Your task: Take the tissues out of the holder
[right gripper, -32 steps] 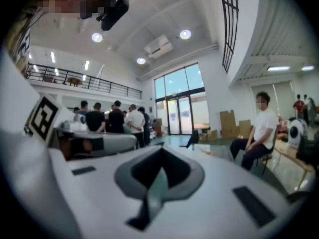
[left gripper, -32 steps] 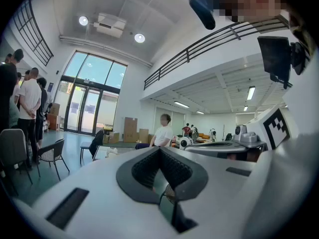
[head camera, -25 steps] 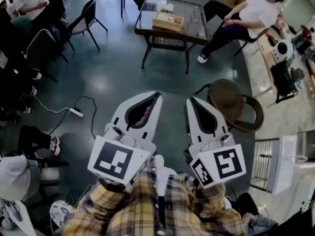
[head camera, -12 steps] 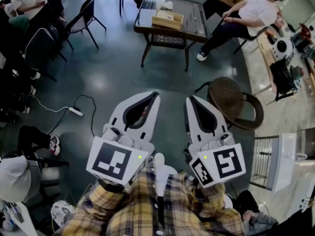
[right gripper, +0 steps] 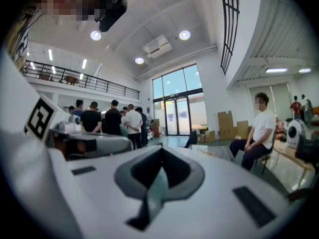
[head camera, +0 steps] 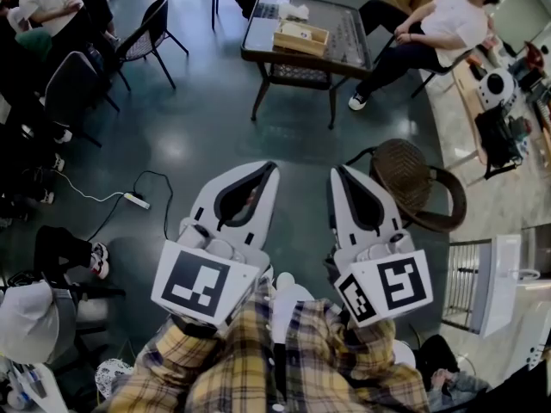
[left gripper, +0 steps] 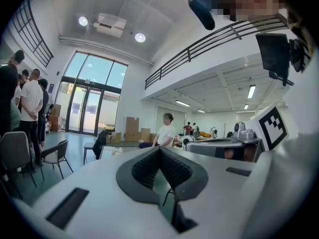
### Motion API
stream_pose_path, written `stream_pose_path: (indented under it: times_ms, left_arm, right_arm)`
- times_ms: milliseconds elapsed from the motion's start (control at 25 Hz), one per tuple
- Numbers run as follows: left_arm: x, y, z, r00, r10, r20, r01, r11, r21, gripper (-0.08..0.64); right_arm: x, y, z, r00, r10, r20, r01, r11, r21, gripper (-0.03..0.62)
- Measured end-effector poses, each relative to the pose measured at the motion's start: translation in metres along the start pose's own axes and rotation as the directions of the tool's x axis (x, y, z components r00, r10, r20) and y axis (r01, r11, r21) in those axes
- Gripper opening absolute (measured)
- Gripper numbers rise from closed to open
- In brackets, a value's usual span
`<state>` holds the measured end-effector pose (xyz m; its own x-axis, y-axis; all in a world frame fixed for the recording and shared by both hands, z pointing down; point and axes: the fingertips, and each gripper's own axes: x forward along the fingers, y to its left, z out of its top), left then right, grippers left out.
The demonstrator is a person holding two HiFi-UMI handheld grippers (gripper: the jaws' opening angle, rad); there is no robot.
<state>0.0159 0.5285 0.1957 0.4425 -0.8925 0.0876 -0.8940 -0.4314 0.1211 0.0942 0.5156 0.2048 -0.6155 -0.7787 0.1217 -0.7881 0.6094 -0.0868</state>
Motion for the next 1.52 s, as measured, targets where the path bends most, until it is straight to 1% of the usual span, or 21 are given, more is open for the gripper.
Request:
stream_pose_path:
  times_ms: [200, 400, 680, 880, 1120, 1240, 1400, 1520]
  left_arm:
    - [-0.002, 0.018, 0.004, 1.0, 0.012, 0.002, -0.012, 1.0, -0.003, 0.008]
    - [0.004, 0.034, 0.002, 0.999, 0.034, -0.002, -0.034, 0.999, -0.013, 0.008]
    - [0.036, 0.06, -0.005, 0.998, 0.064, -0.013, -0.064, 0.998, -0.015, 0.008]
    - [0.09, 0.07, -0.005, 0.998, 0.061, -0.017, -0.061, 0.998, -0.02, 0.008]
    - [0.172, 0.078, 0.013, 0.999, 0.053, 0.008, -0.053, 0.999, -0.003, 0.008]
    - [0.202, 0.084, 0.023, 0.998, 0.063, 0.022, -0.063, 0.998, 0.017, 0.008]
    - [0.238, 0.093, 0.034, 0.996, 0.08, 0.028, -0.08, 0.997, 0.019, 0.008]
    - [0.256, 0.104, 0.038, 0.995, 0.098, 0.025, -0.098, 0.995, 0.009, 0.008]
  right_arm:
    - [0.015, 0.008, 0.004, 1.0, 0.009, -0.001, -0.009, 1.0, 0.005, 0.008]
    - [0.03, 0.006, 0.0, 1.0, 0.021, -0.016, -0.021, 1.0, 0.021, 0.008]
    - [0.062, -0.012, -0.01, 0.999, 0.037, -0.034, -0.036, 0.999, 0.032, 0.008]
    - [0.096, -0.053, -0.007, 0.999, 0.044, -0.027, -0.043, 0.999, 0.028, 0.008]
    - [0.14, -0.118, 0.014, 0.999, 0.048, -0.014, -0.047, 0.999, 0.005, 0.008]
    - [0.159, -0.144, 0.027, 0.998, 0.061, -0.001, -0.061, 0.998, -0.012, 0.008]
    - [0.185, -0.178, 0.041, 0.998, 0.068, 0.016, -0.068, 0.998, -0.018, 0.008]
    - [0.203, -0.193, 0.045, 0.997, 0.074, 0.015, -0.074, 0.997, -0.013, 0.008]
